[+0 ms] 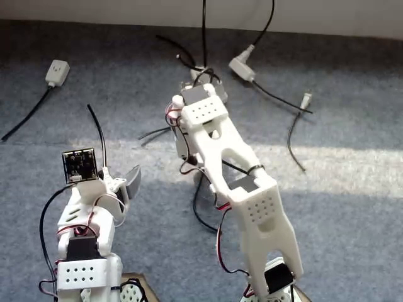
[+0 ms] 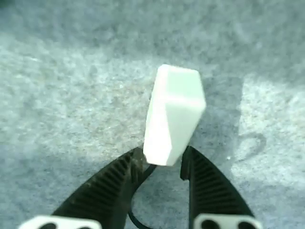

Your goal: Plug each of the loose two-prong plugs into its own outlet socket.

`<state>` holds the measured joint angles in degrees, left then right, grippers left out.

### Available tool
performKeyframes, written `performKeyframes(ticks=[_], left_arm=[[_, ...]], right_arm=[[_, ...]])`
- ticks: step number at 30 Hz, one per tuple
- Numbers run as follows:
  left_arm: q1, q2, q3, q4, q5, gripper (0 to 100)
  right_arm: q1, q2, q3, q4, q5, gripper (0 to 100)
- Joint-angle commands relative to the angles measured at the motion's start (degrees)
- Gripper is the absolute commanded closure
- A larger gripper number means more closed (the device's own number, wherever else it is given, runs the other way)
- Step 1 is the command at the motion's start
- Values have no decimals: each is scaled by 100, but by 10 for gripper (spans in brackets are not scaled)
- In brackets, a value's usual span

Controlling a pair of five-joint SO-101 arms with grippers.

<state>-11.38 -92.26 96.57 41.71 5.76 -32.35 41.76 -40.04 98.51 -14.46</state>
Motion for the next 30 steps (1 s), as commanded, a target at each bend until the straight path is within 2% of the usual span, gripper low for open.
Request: performKeyframes(ticks=[1, 15, 20, 27, 30], left_arm=[[66, -66, 101, 9, -44, 688], [66, -66, 101, 18, -44, 688], [66, -66, 101, 18, -44, 688], [66, -66, 101, 26, -44, 688], [75, -66, 101, 26, -44, 688]], right_arm=[[40, -1314, -136, 251, 0, 858], [-215, -2993, 2589, -4, 202, 858], [-180, -3714, 4022, -1508, 202, 858], [-57, -3723, 5956, -4822, 316, 858], [-92, -3767, 5974, -5130, 633, 858]])
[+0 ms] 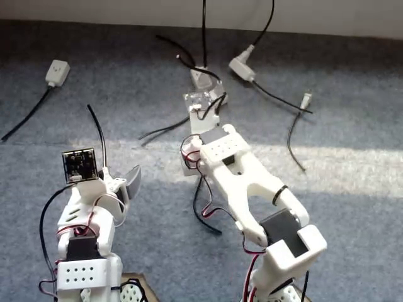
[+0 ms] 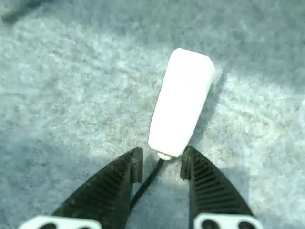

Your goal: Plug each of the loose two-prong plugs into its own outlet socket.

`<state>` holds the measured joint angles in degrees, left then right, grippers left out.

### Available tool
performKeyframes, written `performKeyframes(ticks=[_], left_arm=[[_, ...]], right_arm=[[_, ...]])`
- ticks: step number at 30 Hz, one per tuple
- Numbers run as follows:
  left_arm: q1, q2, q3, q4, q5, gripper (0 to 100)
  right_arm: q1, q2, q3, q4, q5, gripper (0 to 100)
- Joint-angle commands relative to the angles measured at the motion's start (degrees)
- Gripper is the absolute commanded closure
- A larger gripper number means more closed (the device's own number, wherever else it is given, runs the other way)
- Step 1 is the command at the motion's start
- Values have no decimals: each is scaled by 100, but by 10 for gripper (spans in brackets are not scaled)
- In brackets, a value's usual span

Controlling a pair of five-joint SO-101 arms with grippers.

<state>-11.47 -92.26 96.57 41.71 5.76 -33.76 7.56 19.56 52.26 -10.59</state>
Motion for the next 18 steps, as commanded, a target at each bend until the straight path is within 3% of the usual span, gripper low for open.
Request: performKeyframes(ticks=[1, 11, 18], left_arm=[[84, -66, 101, 26, -44, 688], [84, -66, 101, 26, -44, 688], [84, -66, 101, 26, -44, 688]], right_arm=[[22, -356, -66, -462, 264, 858], [-259, -330, -2185, 1596, 264, 858], [-655, -295, -1789, 963, 264, 859]])
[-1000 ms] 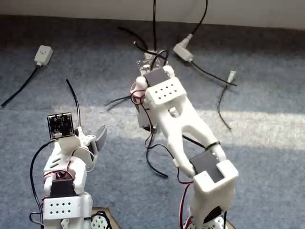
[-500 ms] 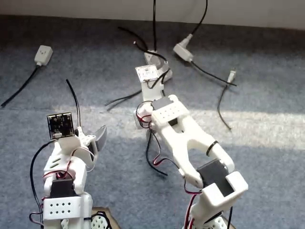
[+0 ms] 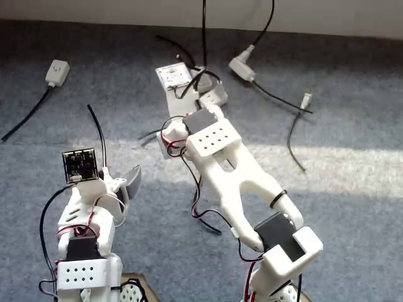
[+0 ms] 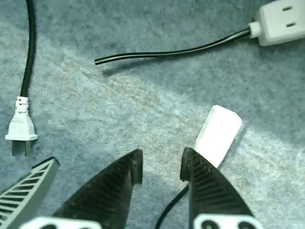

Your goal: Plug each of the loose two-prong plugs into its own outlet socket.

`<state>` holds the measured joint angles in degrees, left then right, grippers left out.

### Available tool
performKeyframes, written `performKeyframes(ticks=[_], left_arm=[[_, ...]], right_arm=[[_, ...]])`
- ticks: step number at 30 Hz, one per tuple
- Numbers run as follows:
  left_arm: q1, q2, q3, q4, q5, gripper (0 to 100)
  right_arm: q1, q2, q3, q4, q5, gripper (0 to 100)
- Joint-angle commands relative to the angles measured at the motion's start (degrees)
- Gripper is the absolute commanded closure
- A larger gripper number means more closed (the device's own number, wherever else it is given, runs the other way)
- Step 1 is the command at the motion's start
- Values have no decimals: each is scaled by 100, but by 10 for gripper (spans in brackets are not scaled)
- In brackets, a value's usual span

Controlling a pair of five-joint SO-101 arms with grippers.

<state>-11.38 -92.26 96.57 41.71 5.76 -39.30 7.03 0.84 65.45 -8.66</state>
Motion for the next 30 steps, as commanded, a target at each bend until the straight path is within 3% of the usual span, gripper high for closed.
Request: performKeyframes(ticks=[1, 9, 20, 24, 30], left_arm=[[75, -66, 101, 26, -44, 688], [75, -66, 101, 26, -44, 688], [75, -66, 101, 26, -44, 688], [75, -66, 101, 26, -44, 688], [75, -66, 101, 35, -44, 688]], right_arm=[[-84, -242, 259, -576, 70, 860], [171, -242, 1244, -1640, 70, 860], [1095, -242, 1473, -1833, 97, 860], [1015, -303, 1393, -1587, 97, 860], [330, -303, 752, -1270, 97, 860]])
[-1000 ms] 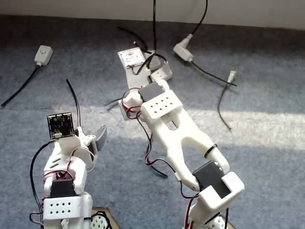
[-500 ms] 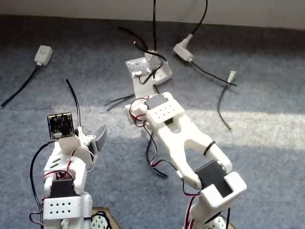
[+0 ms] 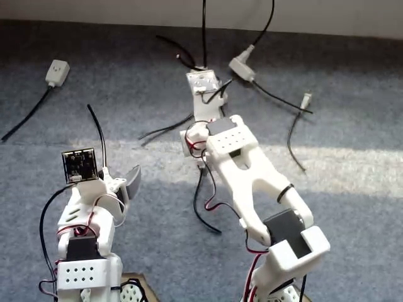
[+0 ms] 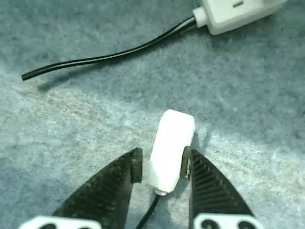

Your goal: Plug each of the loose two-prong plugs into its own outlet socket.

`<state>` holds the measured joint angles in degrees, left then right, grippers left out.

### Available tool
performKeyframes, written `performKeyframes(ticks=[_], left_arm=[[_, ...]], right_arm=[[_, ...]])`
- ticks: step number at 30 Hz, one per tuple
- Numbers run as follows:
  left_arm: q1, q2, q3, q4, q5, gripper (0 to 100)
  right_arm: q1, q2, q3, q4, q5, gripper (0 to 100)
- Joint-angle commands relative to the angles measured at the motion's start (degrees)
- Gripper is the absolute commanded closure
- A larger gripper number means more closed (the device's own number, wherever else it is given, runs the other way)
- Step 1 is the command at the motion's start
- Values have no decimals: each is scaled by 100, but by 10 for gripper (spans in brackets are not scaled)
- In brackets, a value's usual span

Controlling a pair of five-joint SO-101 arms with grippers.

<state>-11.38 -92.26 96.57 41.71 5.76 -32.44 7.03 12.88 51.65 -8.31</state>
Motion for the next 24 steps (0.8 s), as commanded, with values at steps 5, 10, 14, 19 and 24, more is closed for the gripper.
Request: performKeyframes(ticks=[5, 10, 14, 19, 24], left_arm=[[75, -66, 101, 35, -44, 688], [75, -66, 101, 35, -44, 688], [75, -66, 101, 35, -44, 688], [75, -66, 101, 35, -44, 688], [75, -66, 101, 35, -44, 688]], right_arm=[[-831, -259, -699, 101, 70, 860], [-725, -215, -347, -233, 70, 861], [-330, 57, 110, -681, 70, 861], [84, 391, 119, -734, 70, 861], [277, 426, 154, -734, 70, 861]])
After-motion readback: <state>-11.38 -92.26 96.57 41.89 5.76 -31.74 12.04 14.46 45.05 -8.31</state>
